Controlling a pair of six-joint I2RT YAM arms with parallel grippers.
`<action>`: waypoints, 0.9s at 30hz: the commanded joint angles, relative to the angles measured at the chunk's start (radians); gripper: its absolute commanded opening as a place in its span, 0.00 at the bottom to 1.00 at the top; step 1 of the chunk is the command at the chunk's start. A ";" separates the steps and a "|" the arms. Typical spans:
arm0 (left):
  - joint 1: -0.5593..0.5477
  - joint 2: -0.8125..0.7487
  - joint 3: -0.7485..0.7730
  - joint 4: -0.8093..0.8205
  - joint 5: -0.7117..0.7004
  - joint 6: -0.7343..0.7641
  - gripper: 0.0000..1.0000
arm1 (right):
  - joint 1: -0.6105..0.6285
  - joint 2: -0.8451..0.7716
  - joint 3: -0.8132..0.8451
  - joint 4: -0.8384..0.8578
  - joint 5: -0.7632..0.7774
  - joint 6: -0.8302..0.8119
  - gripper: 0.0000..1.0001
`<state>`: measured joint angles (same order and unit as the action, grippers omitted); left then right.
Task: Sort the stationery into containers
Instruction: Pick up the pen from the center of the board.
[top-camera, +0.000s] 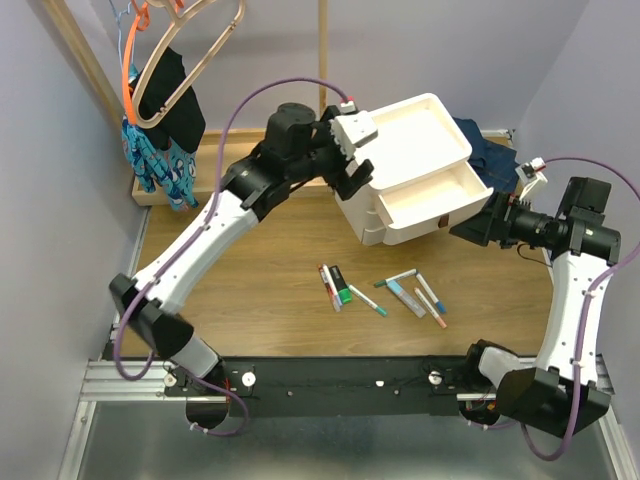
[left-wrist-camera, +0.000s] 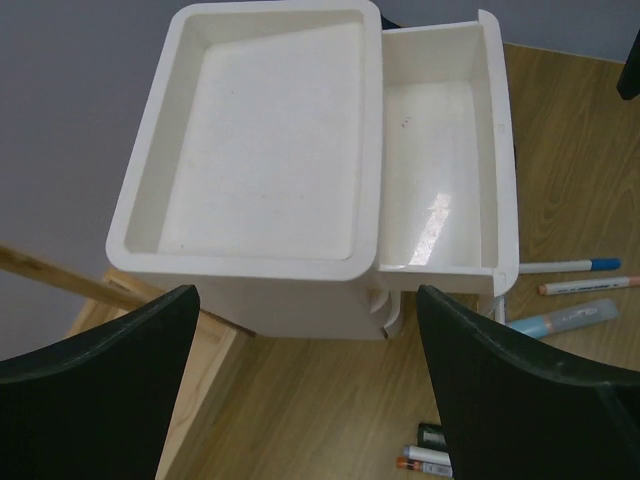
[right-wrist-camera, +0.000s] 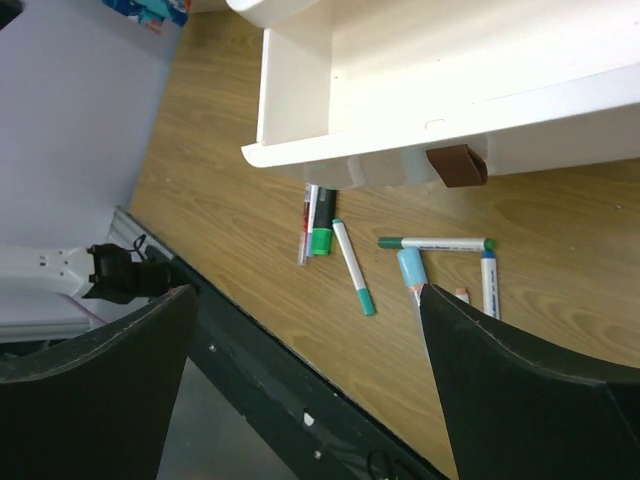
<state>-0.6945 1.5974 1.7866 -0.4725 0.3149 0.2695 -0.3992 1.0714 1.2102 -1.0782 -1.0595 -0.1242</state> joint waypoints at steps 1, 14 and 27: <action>-0.005 -0.164 -0.136 0.001 -0.083 0.007 0.99 | -0.003 -0.054 0.099 -0.086 0.130 0.040 0.98; 0.041 -0.353 -0.389 -0.218 -0.149 0.132 0.99 | 0.010 -0.111 0.360 -0.310 0.250 -0.495 1.00; 0.187 -0.392 -0.621 0.017 -0.413 -0.145 0.99 | 0.010 -0.256 -0.178 -0.308 0.485 -1.095 1.00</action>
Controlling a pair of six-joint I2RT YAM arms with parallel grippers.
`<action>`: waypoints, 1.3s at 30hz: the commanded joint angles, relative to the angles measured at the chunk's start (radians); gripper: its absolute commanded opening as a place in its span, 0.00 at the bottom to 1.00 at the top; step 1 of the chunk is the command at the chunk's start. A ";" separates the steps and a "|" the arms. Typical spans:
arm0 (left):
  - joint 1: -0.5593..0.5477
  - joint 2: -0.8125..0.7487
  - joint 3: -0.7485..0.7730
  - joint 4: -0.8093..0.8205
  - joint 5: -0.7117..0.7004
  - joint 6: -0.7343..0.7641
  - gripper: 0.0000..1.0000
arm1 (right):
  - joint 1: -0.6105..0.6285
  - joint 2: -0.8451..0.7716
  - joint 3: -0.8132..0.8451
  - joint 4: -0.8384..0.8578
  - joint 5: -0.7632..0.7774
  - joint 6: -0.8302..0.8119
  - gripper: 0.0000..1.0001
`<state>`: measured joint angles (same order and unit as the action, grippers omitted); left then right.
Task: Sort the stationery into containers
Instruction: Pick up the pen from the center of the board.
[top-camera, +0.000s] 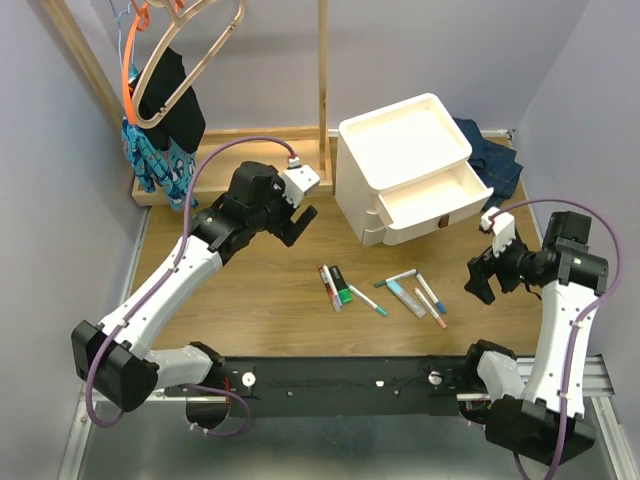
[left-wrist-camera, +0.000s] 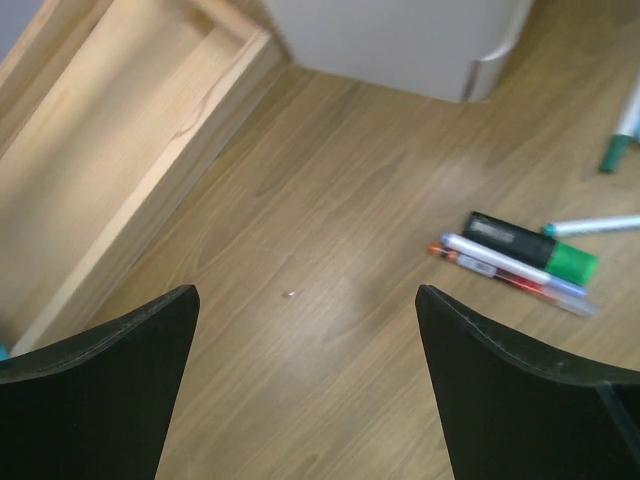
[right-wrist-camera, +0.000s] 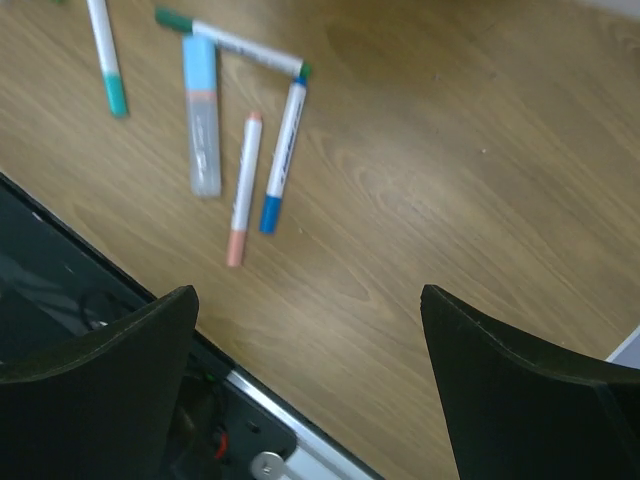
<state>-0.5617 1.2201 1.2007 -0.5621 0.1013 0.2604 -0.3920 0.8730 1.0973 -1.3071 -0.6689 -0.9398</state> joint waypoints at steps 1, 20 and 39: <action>0.060 -0.019 -0.049 0.119 -0.233 -0.150 0.99 | 0.002 -0.092 -0.073 -0.078 0.027 -0.290 1.00; 0.192 0.097 -0.101 0.165 0.080 -0.142 0.99 | 0.002 0.067 -0.424 0.267 -0.163 -0.218 0.57; 0.190 0.217 0.007 0.149 0.034 -0.145 0.99 | 0.381 0.191 -0.587 0.716 0.198 0.114 0.52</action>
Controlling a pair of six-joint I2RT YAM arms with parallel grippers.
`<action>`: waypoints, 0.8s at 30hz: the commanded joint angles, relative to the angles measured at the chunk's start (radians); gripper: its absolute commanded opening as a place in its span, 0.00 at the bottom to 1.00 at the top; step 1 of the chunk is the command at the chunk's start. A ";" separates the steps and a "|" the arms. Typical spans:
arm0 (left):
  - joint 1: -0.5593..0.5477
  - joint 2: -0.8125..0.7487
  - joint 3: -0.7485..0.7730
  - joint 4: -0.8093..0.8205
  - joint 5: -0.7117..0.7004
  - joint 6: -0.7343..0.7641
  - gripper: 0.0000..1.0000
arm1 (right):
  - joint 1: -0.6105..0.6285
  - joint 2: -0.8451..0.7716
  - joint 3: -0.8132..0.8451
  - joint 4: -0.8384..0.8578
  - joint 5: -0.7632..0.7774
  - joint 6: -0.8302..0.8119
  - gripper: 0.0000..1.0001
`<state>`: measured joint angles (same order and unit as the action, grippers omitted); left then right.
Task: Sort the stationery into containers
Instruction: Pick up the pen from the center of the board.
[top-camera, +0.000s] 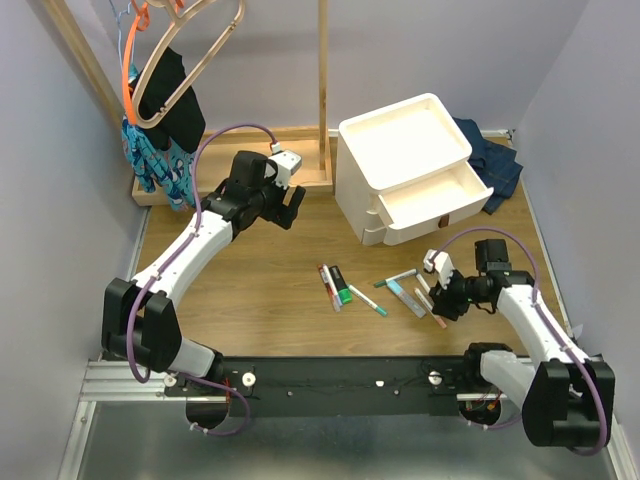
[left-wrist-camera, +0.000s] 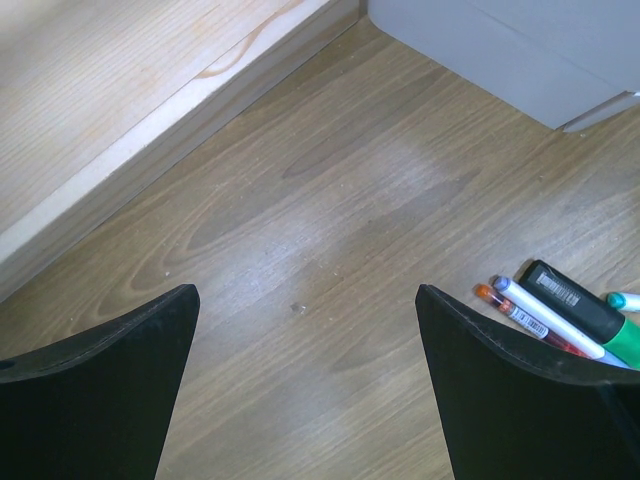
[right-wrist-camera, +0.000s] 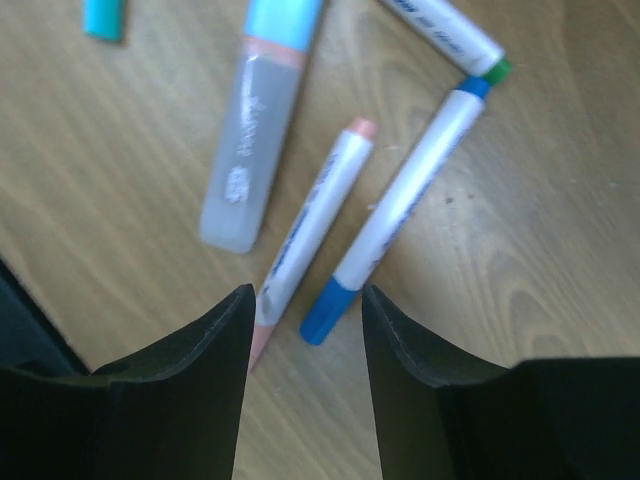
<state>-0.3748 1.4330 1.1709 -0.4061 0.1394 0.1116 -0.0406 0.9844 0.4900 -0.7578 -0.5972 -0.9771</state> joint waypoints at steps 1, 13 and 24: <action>0.004 0.003 0.038 -0.007 -0.004 0.002 0.99 | 0.030 0.097 0.027 0.182 0.141 0.181 0.51; 0.004 -0.017 0.009 0.007 0.000 -0.003 0.99 | 0.068 0.114 0.016 0.219 0.194 0.229 0.51; 0.005 -0.031 0.001 0.012 -0.003 -0.003 0.99 | 0.114 0.163 -0.025 0.262 0.252 0.244 0.45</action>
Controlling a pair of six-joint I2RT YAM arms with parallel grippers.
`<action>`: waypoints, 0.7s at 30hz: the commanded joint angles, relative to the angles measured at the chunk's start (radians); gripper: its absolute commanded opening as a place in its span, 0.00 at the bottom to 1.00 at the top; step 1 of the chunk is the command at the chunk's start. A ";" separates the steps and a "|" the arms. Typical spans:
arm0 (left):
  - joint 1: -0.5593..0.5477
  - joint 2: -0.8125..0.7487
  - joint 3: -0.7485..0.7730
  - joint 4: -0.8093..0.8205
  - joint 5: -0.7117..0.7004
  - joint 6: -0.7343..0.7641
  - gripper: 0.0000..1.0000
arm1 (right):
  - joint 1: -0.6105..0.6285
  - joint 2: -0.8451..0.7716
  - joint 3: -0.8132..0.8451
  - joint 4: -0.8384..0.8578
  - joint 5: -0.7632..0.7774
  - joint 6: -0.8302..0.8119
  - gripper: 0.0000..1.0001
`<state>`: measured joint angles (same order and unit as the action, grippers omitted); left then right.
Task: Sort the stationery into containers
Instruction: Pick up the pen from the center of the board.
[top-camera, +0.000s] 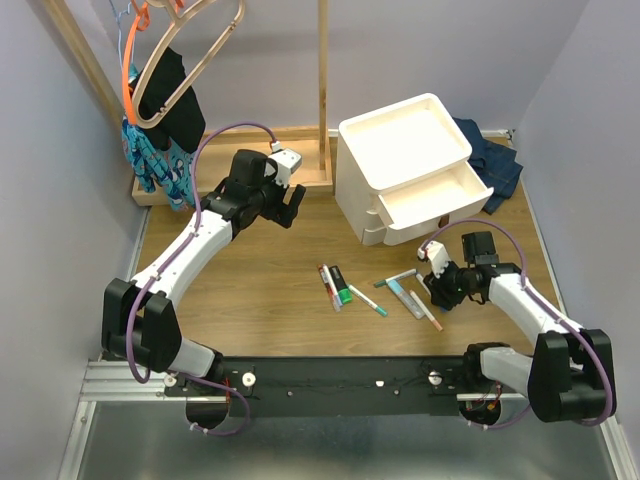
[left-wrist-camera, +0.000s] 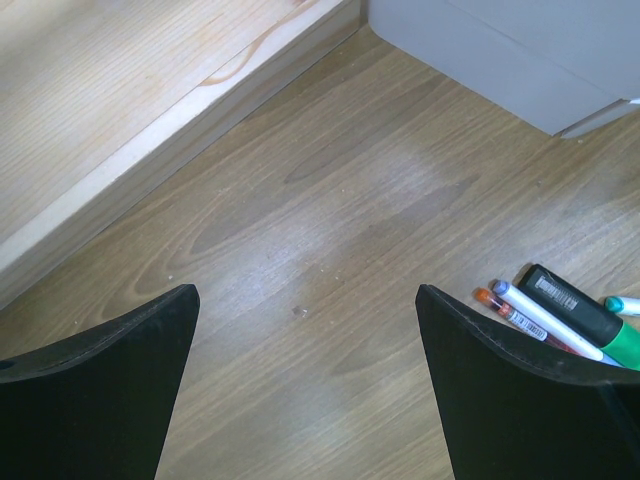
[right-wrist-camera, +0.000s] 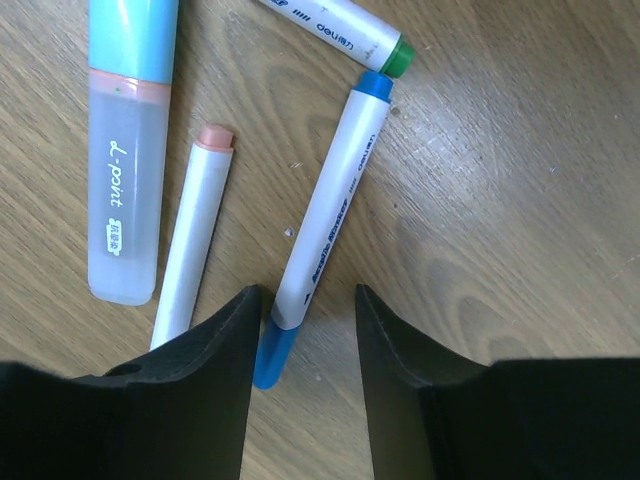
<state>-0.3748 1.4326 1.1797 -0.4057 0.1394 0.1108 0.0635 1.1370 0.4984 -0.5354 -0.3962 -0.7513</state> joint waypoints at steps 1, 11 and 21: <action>0.005 -0.034 -0.006 0.011 -0.003 -0.002 0.99 | 0.010 0.010 -0.034 0.037 0.051 0.015 0.38; 0.004 -0.041 -0.002 0.010 -0.006 0.015 0.99 | 0.010 -0.144 0.110 -0.286 0.039 -0.071 0.01; 0.004 -0.072 0.020 0.021 -0.017 0.012 0.99 | 0.009 -0.484 0.346 -0.604 -0.168 -0.275 0.01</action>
<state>-0.3748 1.4132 1.1797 -0.4042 0.1268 0.1158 0.0685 0.6865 0.7322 -0.9508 -0.4297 -0.9306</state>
